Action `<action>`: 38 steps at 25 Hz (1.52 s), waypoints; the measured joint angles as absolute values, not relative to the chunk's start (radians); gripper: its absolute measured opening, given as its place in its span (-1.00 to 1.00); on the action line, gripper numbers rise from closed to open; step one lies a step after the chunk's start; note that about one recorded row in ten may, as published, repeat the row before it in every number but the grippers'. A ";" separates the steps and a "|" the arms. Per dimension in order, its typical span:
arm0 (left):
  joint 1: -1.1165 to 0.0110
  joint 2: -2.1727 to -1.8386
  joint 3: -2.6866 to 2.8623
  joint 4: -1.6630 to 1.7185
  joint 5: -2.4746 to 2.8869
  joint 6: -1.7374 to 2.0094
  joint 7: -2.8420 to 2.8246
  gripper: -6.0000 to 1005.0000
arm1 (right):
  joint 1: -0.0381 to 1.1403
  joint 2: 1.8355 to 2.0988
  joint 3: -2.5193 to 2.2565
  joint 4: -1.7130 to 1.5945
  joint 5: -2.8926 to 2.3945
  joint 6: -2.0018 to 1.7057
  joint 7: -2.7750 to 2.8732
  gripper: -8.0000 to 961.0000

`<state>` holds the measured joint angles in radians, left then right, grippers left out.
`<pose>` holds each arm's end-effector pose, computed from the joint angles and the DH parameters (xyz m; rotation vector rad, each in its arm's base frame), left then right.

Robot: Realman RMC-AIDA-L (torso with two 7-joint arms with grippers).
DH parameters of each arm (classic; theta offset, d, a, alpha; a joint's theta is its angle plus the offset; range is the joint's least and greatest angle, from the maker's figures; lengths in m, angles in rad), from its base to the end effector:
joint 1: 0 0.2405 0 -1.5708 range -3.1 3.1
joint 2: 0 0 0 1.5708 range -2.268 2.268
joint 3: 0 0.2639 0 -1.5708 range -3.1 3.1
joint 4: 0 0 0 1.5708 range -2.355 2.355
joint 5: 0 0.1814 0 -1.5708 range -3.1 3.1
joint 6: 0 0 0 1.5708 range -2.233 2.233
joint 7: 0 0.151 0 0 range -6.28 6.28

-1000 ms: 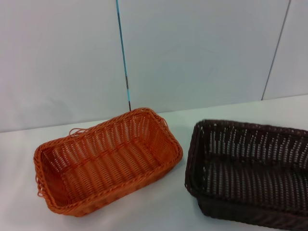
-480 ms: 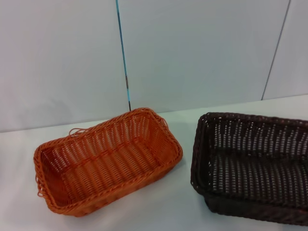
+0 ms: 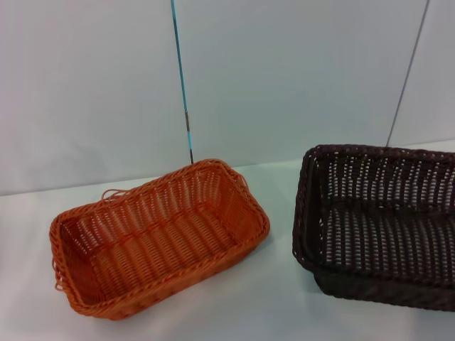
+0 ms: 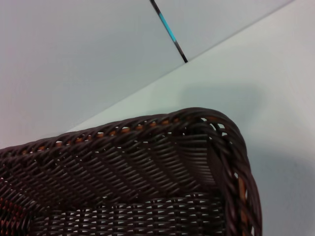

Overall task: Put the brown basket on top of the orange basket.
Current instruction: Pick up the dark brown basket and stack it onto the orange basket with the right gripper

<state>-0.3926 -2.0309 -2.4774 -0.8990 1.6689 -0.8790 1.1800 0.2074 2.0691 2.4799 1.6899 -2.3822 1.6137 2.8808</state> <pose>-0.3232 0.3727 0.1270 -1.6008 -1.1608 -0.8550 0.3009 0.2643 0.1457 -1.9166 -1.8533 -1.0819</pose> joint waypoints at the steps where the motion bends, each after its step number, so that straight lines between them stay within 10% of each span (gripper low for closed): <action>1: -0.393 -2.031 -2.477 -0.899 1.669 -0.879 1.180 0.70 | 0.213 2.067 2.482 1.693 -2.382 1.617 2.883 -0.70; 26: -0.388 -2.033 -2.476 -0.910 1.668 -0.884 1.178 0.70 | 0.519 1.906 2.477 1.508 -2.411 1.632 2.909 -0.70; 38: -0.384 -2.041 -2.470 -0.910 1.670 -0.885 1.178 0.70 | 0.663 1.878 2.436 1.374 -2.471 1.614 2.884 -0.70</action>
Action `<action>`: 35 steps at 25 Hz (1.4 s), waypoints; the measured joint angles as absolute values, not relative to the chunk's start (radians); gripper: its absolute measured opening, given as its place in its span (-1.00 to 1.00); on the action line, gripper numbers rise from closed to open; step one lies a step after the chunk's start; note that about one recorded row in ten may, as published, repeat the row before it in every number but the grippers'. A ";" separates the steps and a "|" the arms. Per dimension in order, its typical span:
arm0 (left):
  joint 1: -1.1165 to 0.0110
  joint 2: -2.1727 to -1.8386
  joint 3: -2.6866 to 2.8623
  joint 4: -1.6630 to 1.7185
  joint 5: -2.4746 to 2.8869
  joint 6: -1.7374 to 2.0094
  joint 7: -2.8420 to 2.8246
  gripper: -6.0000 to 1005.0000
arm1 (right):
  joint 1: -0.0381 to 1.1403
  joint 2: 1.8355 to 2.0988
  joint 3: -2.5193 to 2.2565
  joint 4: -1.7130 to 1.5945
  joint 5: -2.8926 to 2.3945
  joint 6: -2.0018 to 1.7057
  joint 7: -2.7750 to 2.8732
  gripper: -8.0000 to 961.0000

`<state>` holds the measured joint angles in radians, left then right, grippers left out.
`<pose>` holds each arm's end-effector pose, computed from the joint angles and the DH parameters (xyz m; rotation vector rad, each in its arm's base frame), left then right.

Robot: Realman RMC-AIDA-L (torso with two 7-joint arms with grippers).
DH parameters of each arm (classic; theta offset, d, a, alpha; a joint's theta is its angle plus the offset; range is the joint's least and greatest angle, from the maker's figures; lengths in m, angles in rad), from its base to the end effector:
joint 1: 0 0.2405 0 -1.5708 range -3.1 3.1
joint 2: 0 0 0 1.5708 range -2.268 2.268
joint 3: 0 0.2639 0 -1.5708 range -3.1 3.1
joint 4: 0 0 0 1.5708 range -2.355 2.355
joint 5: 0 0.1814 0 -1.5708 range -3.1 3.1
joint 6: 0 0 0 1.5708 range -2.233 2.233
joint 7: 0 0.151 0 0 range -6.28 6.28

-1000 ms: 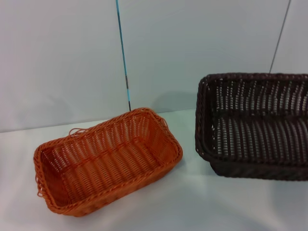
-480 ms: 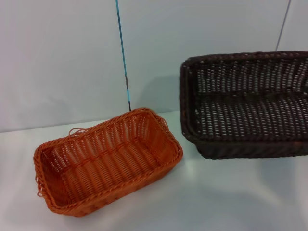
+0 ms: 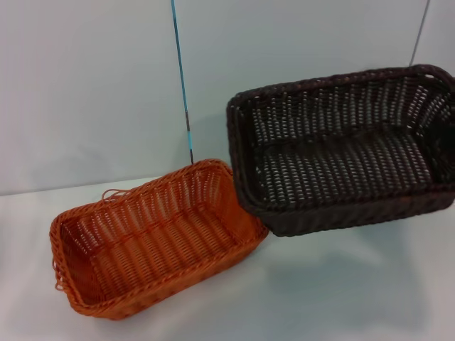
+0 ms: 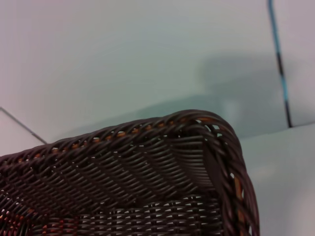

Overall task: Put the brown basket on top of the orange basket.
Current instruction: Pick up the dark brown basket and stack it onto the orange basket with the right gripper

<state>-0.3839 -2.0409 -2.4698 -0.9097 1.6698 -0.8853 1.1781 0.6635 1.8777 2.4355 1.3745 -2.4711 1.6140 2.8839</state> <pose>-0.3220 0.3703 0.1229 -1.6103 -1.1647 -0.8561 0.2200 0.3848 0.1652 -1.7054 -2.1639 -0.9789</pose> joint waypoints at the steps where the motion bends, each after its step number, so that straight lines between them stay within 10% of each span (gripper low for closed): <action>1: -0.383 -2.041 -2.470 -0.910 1.670 -0.888 1.178 0.70 | 0.671 1.877 2.433 1.368 -2.471 1.609 2.881 -0.70; 24: -0.382 -2.040 -2.469 -0.904 1.677 -0.909 1.178 0.70 | 0.884 1.845 2.359 1.071 -2.480 1.452 2.809 -0.70; 35: -0.382 -2.040 -2.468 -0.902 1.677 -0.908 1.178 0.70 | 0.952 1.870 2.283 0.916 -2.480 1.326 2.795 -0.70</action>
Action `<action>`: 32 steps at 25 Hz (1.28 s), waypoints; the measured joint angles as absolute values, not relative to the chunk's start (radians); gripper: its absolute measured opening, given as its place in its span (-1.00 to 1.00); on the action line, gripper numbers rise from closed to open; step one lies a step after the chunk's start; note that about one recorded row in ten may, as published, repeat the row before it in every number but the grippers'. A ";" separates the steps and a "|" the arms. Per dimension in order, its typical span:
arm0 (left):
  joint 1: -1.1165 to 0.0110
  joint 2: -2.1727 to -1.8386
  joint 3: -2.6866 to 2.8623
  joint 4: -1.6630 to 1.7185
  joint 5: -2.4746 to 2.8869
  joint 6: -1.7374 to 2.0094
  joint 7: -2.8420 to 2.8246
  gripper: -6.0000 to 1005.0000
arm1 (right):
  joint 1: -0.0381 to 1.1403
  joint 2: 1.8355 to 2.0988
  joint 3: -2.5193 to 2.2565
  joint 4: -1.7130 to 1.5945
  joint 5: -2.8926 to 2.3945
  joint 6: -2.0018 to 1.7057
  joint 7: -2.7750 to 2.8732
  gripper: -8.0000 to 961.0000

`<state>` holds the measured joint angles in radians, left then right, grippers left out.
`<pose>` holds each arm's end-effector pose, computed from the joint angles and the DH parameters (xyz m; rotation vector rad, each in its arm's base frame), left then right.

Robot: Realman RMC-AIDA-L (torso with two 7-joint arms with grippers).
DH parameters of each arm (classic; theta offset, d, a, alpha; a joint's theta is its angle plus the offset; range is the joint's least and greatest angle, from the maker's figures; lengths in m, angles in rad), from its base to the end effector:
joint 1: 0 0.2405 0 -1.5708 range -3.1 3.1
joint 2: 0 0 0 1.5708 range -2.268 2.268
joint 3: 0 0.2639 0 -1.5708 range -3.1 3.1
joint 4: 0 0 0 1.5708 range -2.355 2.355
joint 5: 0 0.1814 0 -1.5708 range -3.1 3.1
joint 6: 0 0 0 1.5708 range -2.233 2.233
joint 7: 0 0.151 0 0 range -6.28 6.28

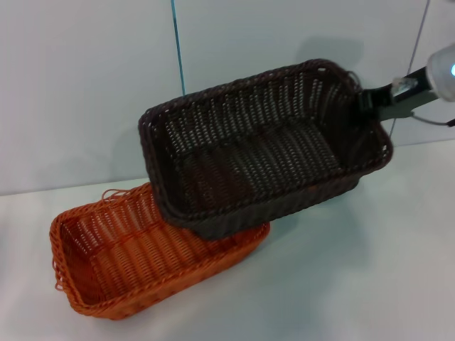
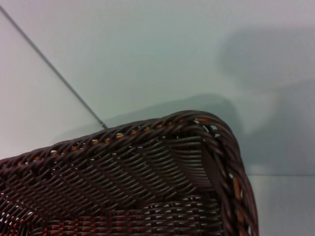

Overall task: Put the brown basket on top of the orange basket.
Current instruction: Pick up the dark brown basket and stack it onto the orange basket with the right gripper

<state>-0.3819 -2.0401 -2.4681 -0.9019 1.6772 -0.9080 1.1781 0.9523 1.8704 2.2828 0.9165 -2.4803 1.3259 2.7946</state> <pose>-0.3218 0.3683 0.1184 -1.6356 -1.1752 -0.8535 0.1591 0.4590 0.0954 -1.5667 -2.3785 -0.8457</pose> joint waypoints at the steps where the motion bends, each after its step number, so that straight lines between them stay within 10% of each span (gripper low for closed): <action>1: -0.382 -2.040 -2.468 -0.902 1.678 -0.908 1.178 0.70 | 0.952 1.870 2.283 0.916 -2.480 1.326 2.795 -0.70; 32: -0.379 -2.037 -2.468 -0.902 1.680 -0.907 1.181 0.70 | 1.133 1.969 2.249 0.638 -2.477 1.083 2.712 -0.70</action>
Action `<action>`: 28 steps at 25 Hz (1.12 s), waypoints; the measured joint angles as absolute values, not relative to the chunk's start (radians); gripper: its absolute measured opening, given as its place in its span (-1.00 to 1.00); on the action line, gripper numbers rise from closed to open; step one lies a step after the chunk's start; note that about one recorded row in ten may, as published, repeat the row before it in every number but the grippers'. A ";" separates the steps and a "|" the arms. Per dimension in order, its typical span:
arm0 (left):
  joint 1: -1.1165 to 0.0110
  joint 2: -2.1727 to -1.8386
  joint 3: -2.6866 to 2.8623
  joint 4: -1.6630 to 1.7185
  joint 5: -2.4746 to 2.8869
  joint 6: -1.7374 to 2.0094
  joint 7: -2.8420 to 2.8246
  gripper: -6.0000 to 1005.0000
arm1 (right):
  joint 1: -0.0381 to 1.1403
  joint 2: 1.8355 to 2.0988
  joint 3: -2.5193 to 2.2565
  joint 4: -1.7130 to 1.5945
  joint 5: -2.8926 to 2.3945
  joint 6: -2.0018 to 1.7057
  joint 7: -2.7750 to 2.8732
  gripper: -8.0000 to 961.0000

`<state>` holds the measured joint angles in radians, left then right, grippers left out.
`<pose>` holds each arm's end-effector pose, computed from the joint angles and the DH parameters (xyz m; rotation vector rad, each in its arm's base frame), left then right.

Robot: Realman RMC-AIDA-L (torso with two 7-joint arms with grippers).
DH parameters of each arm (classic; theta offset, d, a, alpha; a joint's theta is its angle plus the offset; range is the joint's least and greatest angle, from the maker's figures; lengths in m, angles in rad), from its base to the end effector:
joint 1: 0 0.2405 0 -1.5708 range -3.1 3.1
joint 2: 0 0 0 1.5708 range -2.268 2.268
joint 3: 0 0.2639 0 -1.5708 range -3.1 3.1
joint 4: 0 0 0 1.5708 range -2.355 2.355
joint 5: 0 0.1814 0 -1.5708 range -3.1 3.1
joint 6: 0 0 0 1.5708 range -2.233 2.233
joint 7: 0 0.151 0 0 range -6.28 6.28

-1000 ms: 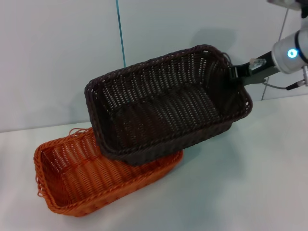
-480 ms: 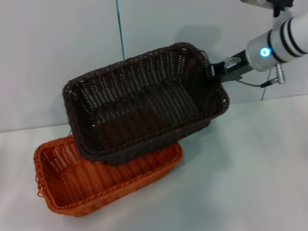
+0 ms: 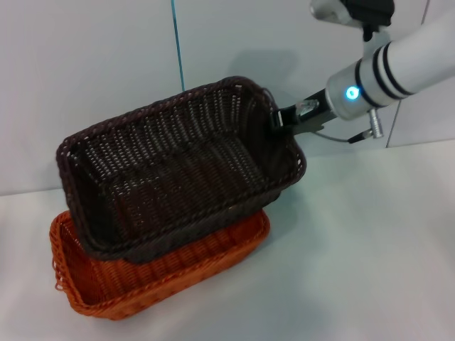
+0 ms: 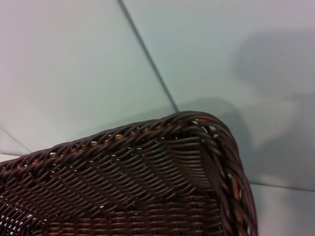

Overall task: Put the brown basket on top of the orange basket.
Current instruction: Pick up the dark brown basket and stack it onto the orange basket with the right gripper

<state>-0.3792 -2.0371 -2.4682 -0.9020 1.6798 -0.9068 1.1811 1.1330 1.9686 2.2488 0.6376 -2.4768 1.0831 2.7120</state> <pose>-0.3234 0.3675 0.1197 -1.6348 -1.1718 -0.8446 0.1099 0.4773 0.0145 -1.4566 -2.4726 -0.7445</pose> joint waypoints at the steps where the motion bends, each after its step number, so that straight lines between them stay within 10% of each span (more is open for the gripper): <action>1: -0.378 -2.037 -2.468 -0.902 1.680 -0.907 1.181 0.70 | 1.134 1.973 2.249 0.634 -2.477 1.079 2.709 -0.70; 28: -0.368 -2.033 -2.468 -0.902 1.710 -0.907 1.184 0.70 | 1.161 2.038 2.249 0.514 -2.469 0.956 2.664 -0.70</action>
